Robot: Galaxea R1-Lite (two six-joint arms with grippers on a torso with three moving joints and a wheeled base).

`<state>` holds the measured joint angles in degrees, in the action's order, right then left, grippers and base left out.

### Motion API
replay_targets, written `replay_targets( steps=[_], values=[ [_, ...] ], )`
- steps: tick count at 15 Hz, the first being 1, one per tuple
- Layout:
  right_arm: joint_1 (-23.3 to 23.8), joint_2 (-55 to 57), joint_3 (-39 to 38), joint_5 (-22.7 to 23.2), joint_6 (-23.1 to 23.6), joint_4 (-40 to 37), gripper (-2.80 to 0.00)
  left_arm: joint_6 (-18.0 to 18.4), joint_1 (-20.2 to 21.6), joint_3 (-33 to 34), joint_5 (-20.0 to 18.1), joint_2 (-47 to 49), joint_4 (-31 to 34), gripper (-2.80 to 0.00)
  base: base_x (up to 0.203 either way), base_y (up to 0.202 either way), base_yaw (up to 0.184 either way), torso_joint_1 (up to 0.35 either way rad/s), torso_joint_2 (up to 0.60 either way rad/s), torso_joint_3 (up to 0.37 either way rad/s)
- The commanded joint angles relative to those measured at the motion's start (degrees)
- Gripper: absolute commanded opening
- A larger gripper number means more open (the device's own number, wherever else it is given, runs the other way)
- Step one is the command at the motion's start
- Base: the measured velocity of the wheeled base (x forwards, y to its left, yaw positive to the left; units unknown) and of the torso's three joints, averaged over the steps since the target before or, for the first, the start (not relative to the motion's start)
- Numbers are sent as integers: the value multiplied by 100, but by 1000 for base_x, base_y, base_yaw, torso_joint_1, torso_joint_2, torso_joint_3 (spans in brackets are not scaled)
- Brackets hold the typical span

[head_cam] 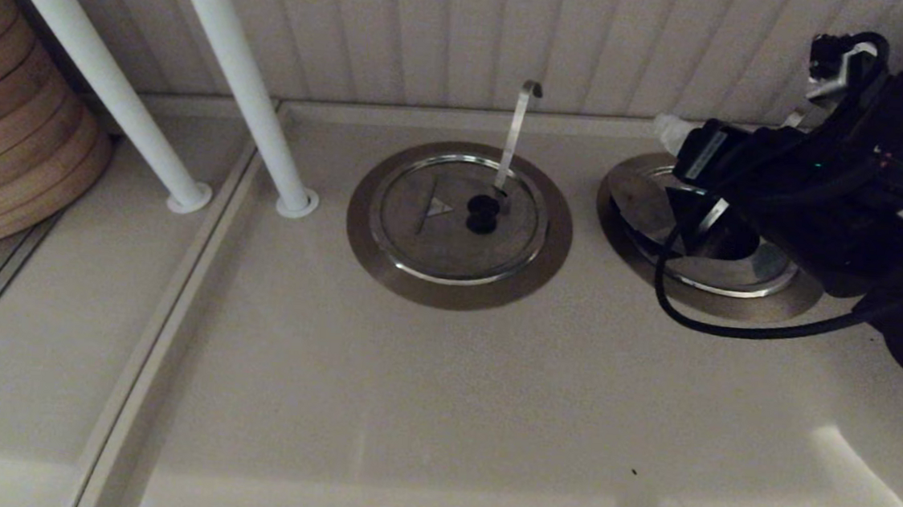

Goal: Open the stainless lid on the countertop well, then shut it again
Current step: Stir with a spoon

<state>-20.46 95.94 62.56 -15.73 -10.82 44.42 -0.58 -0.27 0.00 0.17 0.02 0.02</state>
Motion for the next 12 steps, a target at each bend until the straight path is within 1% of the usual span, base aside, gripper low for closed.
replay_targets(
  steps=[1,3,5,6,8,10,11,12],
  values=[
    [499,-39,77,-3,230,9,0,-3,0,0,9,6,5,-280,0,0,0,0,0,0],
    [903,139,352,24,306,-30,0,-11,0,0,2,6,-2,-280,0,0,0,0,0,0],
    [1059,684,840,30,353,-71,0,-3,0,0,10,6,-2,-280,0,0,0,0,0,0],
    [1169,939,1155,26,473,-96,0,-3,0,0,1,6,5,-280,0,0,0,0,0,0],
    [1332,1337,1636,29,947,-210,0,-8,0,0,5,6,2,-280,0,0,0,0,0,0],
    [1478,1626,2033,16,1327,-543,0,-3,0,0,6,6,-2,-280,0,0,0,0,0,0],
    [1540,1692,2136,1,1418,-836,0,-3,0,0,9,6,6,-280,0,0,0,0,0,0],
    [1634,1731,2159,0,1421,-942,0,-7,0,0,10,6,1,-280,0,0,0,0,0,0]
  ],
)
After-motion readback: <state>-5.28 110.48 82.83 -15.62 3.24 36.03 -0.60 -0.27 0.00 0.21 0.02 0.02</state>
